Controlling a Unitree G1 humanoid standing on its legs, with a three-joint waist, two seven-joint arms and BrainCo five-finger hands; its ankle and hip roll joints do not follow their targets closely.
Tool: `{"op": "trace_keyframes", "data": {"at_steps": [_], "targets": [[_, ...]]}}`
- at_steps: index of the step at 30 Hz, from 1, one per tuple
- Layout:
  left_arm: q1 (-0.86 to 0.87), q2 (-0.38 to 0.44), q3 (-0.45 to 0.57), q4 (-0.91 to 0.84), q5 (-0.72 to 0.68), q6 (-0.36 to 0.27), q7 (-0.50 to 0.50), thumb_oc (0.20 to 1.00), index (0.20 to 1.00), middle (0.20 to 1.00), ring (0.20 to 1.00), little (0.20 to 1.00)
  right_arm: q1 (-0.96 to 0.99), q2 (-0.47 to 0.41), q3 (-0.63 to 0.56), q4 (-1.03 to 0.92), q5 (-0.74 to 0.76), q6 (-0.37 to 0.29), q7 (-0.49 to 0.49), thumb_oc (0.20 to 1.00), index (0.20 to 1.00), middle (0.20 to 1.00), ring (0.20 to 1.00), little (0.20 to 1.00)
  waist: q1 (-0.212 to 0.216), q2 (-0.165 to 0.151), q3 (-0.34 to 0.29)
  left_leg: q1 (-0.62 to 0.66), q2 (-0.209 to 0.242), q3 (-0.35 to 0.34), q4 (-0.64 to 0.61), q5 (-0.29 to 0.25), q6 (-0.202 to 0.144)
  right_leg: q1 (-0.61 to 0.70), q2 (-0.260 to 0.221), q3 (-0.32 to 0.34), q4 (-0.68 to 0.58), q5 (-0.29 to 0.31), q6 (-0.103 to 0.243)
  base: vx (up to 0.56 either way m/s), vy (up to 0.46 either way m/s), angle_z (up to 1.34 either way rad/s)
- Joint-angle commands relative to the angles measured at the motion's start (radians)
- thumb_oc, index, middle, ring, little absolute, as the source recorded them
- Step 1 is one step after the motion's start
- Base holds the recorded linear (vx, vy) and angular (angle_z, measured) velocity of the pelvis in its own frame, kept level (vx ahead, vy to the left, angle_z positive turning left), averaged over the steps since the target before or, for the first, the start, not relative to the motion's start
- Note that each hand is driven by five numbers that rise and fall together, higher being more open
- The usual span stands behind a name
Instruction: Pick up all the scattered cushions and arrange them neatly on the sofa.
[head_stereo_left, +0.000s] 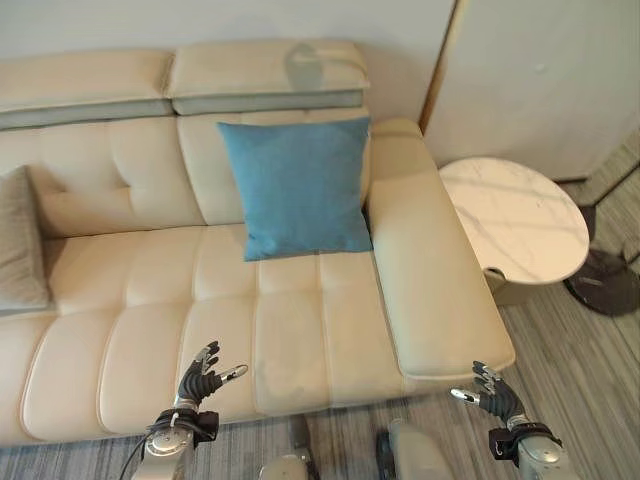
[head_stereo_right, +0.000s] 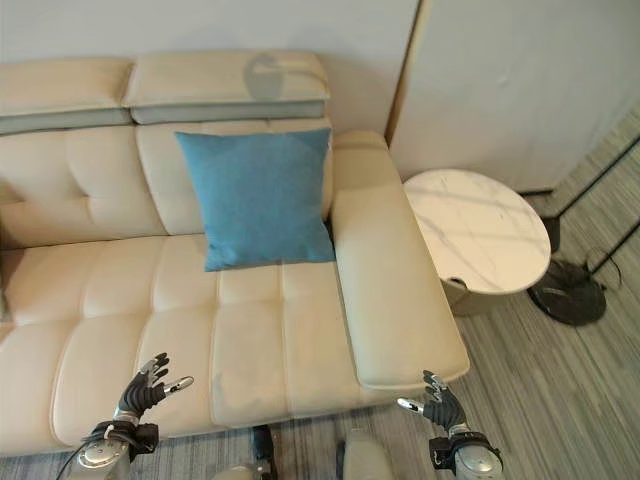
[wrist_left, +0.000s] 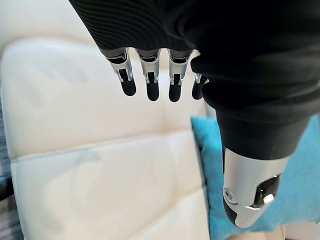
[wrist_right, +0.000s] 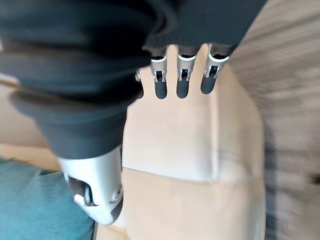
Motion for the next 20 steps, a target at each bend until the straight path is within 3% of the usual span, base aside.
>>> {"op": "trace_keyframes", "data": {"at_steps": [1,2,3,4,5,8,10,12,20], "targets": [[-0.022,-0.016,0.009,-0.005,-0.017,-0.019,0.010,1.000,1.000,1.000,1.000,1.000,-0.002,-0.018,-0.055,-0.064,0.010,-0.019,-0.050,1.000,1.000,1.000,1.000,1.000,-0.017,0.006,-0.003,-0.090,-0.053,-0.019,-0.048,0.008,-0.094,0.165,0.106,0.015,-0.339,0.032,-0.079,-0.21,-0.119,0.38],[-0.017,-0.022,0.017,-0.004,-0.016,-0.020,0.018,1.000,1.000,1.000,1.000,1.000,-0.001,-0.027,-0.064,-0.072,0.014,-0.017,-0.056,1.000,1.000,1.000,1.000,1.000,-0.018,0.007,0.004,-0.094,-0.050,-0.019,-0.048,0.027,-0.106,0.166,0.112,0.021,-0.359,0.046,-0.083,-0.39,-0.091,0.23],[-0.015,-0.029,0.014,-0.013,-0.001,-0.019,0.019,1.000,1.000,1.000,1.000,1.000,-0.011,-0.048,-0.065,-0.087,-0.003,-0.015,-0.066,1.000,1.000,1.000,1.000,1.000,-0.014,-0.004,0.031,-0.115,-0.076,-0.081,0.030,-0.009,-0.106,0.158,0.094,0.025,-0.384,0.079,-0.082,-0.32,-0.050,0.05],[-0.015,-0.029,0.014,-0.013,-0.001,-0.019,0.019,1.000,1.000,1.000,1.000,1.000,-0.011,-0.048,-0.065,-0.087,-0.003,-0.015,-0.066,1.000,1.000,1.000,1.000,1.000,-0.014,-0.002,0.029,-0.120,-0.074,-0.082,0.032,-0.009,-0.106,0.155,0.097,0.025,-0.385,0.082,-0.083,-0.48,-0.023,-0.25],[-0.005,-0.030,0.013,-0.035,0.011,-0.019,0.003,1.000,1.000,1.000,1.000,1.000,-0.009,-0.059,-0.063,-0.099,-0.013,-0.015,-0.067,1.000,1.000,1.000,1.000,1.000,-0.026,-0.026,0.033,-0.102,-0.099,-0.125,0.130,-0.104,-0.085,0.135,0.058,0.015,-0.414,0.132,-0.070,-0.31,0.003,-0.07],[0.001,-0.034,0.018,-0.034,0.005,-0.015,-0.012,1.000,1.000,1.000,1.000,1.000,-0.004,-0.069,-0.056,-0.102,-0.022,-0.010,-0.052,1.000,1.000,1.000,1.000,1.000,-0.040,-0.042,0.020,-0.014,-0.101,-0.141,0.204,-0.225,-0.066,0.113,0.030,0.012,-0.438,0.168,-0.065,-0.20,0.012,-0.13],[-0.002,-0.034,0.017,-0.030,0.003,-0.014,-0.014,1.000,1.000,1.000,1.000,1.000,-0.002,-0.072,-0.057,-0.101,-0.025,-0.011,-0.049,1.000,1.000,1.000,1.000,1.000,-0.046,-0.043,0.012,0.006,-0.097,-0.145,0.208,-0.235,-0.064,0.105,0.028,0.009,-0.445,0.171,-0.066,-0.06,0.045,-0.03],[-0.009,-0.037,-0.005,-0.014,0.028,-0.009,-0.011,1.000,1.000,1.000,1.000,1.000,0.000,-0.069,-0.053,-0.075,-0.039,-0.010,-0.047,1.000,1.000,1.000,1.000,1.000,-0.072,-0.017,-0.019,0.093,-0.084,-0.133,0.098,-0.217,-0.066,0.109,0.051,-0.003,-0.459,0.176,-0.060,0.00,0.084,0.07],[0.002,-0.037,-0.009,0.015,0.056,-0.003,-0.014,1.000,1.000,1.000,1.000,1.000,0.003,-0.076,-0.022,-0.035,-0.092,0.006,-0.046,1.000,1.000,1.000,1.000,1.000,-0.067,-0.014,-0.052,0.173,-0.098,-0.138,-0.027,-0.193,-0.059,0.143,0.060,0.003,-0.475,0.183,-0.052,0.02,0.032,-0.03]]}}
